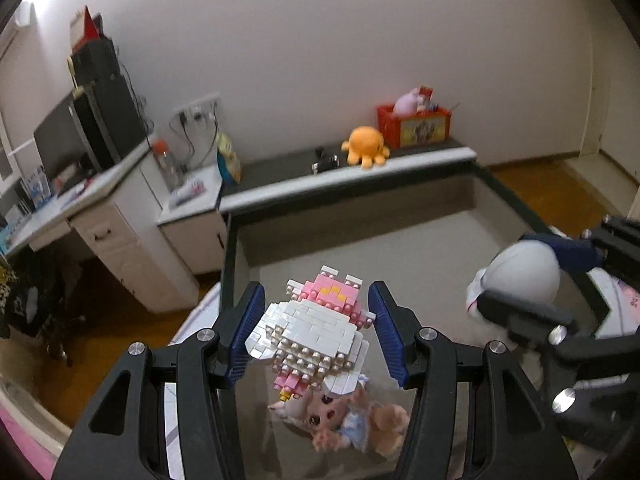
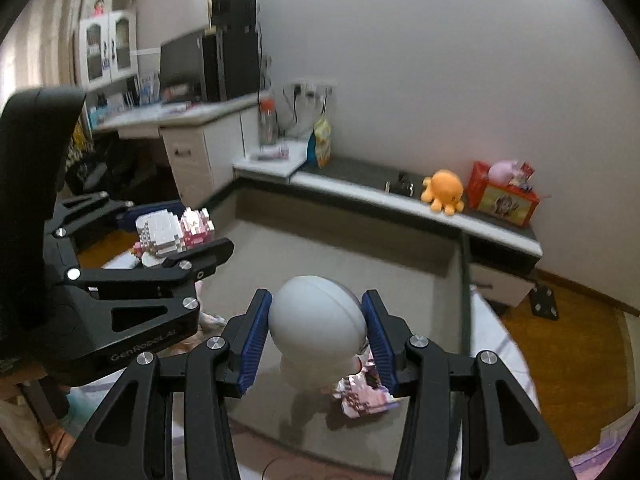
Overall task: Organize rigid objects
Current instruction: 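Open both grippers to drop the figures into the box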
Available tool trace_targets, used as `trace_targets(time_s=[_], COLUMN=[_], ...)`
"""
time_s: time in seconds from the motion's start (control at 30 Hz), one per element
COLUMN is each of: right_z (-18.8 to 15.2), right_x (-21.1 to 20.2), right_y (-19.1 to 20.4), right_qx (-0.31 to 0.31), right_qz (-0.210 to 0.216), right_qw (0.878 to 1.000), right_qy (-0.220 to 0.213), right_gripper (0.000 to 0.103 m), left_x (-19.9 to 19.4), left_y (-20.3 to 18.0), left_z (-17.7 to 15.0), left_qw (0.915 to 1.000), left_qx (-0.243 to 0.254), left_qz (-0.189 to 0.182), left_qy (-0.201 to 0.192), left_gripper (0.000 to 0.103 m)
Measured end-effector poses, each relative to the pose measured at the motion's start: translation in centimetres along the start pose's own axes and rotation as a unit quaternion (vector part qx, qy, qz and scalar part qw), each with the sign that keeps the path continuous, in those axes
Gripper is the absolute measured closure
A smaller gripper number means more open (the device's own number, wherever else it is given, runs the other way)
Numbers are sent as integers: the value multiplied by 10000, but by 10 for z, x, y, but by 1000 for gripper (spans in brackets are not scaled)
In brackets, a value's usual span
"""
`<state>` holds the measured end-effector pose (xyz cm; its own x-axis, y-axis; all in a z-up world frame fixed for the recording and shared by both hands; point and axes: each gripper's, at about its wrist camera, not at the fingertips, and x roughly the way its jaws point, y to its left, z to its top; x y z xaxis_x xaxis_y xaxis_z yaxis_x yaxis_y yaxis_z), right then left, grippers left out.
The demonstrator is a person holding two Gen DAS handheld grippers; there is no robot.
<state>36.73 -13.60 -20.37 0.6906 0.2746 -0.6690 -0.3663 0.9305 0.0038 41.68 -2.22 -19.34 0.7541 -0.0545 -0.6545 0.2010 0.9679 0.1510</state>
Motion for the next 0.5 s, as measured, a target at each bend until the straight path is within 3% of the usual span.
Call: trace_targets(time_s=[0.1,0.17,0.23,0.3,0.37,0.5], right_z=[-2,-2,-2,-1,0,2], right_x=[11,12,9,5,-4,-29], right_y=[1,-1,-5,-8,-10,-12], right_qx=[-80,-44,27,140,188,345], right_qz=[-35,-40,-64,10,-89,-155], right_qw=[9998,9998,9998,9998,9998,9990], right_qy=[175,210,190,146,28,-239], right_gripper=[55,55,53,37,30,22], left_x=[7,10,9,4,-10,-50], left_y=[2,1,3,9,13,19], left_z=[5,5,3,3,1,-6], left_qw=[9999,9999,9999,9997,9994,9986], left_qx=[-103,-61,-99,-223,-340,-397], left_qz=[-39,35,17,10,-50,84], left_qy=[34,86,121,93,-33,-333], left_gripper=[44,28,24,19,9,2])
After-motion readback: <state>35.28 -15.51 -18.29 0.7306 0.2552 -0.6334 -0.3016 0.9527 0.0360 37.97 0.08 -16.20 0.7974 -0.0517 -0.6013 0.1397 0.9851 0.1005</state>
